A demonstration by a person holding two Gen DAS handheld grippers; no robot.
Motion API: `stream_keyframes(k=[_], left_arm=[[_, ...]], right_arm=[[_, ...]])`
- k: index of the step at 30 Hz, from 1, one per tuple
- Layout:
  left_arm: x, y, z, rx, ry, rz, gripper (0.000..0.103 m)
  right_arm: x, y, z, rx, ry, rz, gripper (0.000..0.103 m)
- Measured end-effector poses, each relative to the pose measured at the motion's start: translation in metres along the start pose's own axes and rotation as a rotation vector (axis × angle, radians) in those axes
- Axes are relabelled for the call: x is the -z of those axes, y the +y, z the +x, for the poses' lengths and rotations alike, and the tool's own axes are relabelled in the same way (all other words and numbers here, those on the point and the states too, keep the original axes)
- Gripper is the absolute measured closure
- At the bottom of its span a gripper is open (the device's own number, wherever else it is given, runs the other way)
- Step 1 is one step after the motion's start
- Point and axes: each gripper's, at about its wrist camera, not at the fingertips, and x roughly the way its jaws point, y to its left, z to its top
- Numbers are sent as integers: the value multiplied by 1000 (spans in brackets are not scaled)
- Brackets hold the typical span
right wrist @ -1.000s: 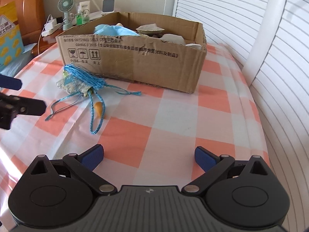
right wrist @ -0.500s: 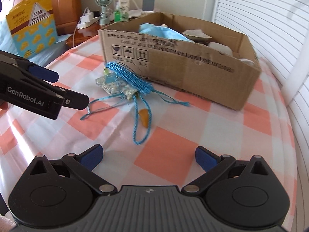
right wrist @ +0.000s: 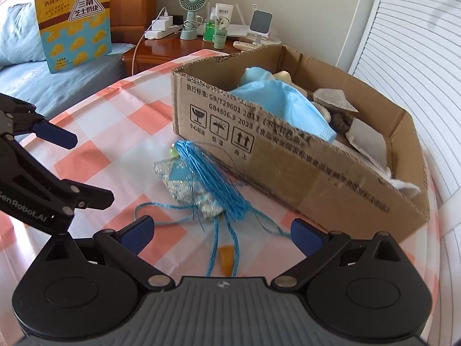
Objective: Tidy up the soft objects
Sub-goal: 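Move the right tool to the blue tasselled pouch, then close the right tool on the blue tasselled pouch and lift it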
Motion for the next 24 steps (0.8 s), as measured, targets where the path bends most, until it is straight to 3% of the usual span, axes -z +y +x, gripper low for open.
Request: stream_keyframes(k=[6, 10, 12, 15, 20, 24], left_arm=[[2, 13, -1, 11, 20, 8, 11], [7, 11, -1, 87, 39, 35, 9], [9, 6, -1, 88, 39, 56, 9], [11, -1, -1, 89, 39, 78, 9], [11, -5, -2, 97, 39, 85, 9], [13, -6, -4, 101, 40, 88, 9]], right_arm=[[-14, -2, 12, -31, -6, -7, 1], [-24, -3, 24, -64, 10, 7, 5], [-28, 1, 29, -73, 20, 0, 8], [-31, 9, 37, -64, 34, -20, 16], [-36, 9, 33, -58, 46, 3, 48], [-37, 4, 30, -50, 53, 28, 57]])
